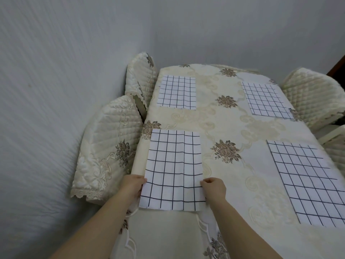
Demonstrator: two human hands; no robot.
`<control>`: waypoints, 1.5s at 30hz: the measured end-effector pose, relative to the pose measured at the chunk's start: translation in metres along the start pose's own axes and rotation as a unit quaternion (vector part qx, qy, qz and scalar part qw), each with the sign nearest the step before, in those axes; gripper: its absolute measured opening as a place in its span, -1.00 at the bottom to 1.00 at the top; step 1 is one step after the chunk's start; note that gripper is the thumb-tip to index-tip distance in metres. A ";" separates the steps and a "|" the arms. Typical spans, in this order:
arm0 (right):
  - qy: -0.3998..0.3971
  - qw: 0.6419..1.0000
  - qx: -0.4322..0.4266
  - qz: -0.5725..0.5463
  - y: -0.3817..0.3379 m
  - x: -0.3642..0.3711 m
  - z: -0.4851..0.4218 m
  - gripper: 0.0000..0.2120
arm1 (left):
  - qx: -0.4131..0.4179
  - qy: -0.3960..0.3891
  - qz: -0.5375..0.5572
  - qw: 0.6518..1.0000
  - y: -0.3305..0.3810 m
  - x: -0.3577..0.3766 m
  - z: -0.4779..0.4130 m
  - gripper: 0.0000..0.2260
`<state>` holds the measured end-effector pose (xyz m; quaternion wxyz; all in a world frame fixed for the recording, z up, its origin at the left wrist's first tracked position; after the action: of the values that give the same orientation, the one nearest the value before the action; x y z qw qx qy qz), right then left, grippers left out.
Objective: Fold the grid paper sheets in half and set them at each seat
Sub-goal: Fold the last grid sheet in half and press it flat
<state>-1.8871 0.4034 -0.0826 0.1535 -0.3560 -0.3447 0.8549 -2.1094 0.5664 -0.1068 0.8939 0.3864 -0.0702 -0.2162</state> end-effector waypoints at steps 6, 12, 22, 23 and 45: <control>-0.006 0.999 0.004 -0.036 -0.009 0.013 -0.011 -0.89 | 0.004 0.013 -0.014 1.000 0.008 -0.008 -0.019 -0.94; -0.003 1.000 -0.003 -0.021 -0.012 0.018 -0.021 -0.87 | -0.003 0.029 -0.028 0.999 0.013 -0.009 -0.029 -0.86; 0.009 1.000 -0.011 -0.006 -0.013 0.020 -0.031 -0.75 | 0.035 0.058 -0.028 0.997 0.020 -0.003 -0.036 -0.77; 0.010 1.000 -0.010 -0.007 -0.013 0.020 -0.031 -0.74 | 0.038 0.060 -0.027 0.997 0.019 -0.002 -0.036 -0.76; 0.108 0.989 -0.052 0.092 -0.019 0.006 -0.028 -0.81 | 0.175 0.143 -0.330 0.917 0.051 0.012 -0.009 -0.73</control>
<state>-1.8710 0.4333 -0.0861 0.0914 -0.4837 -0.3358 0.8031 -2.0793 0.5987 -0.0767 0.6904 0.5647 0.1533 -0.4254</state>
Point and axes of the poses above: each hand's wrist, its own z-axis away from the middle knuckle, its own x-axis out of the palm, y = z × x, the point moved 2 cm from there along -z, towards the middle knuckle, and after that the axes turned 7 degrees about -y, right-handed, at the moved point
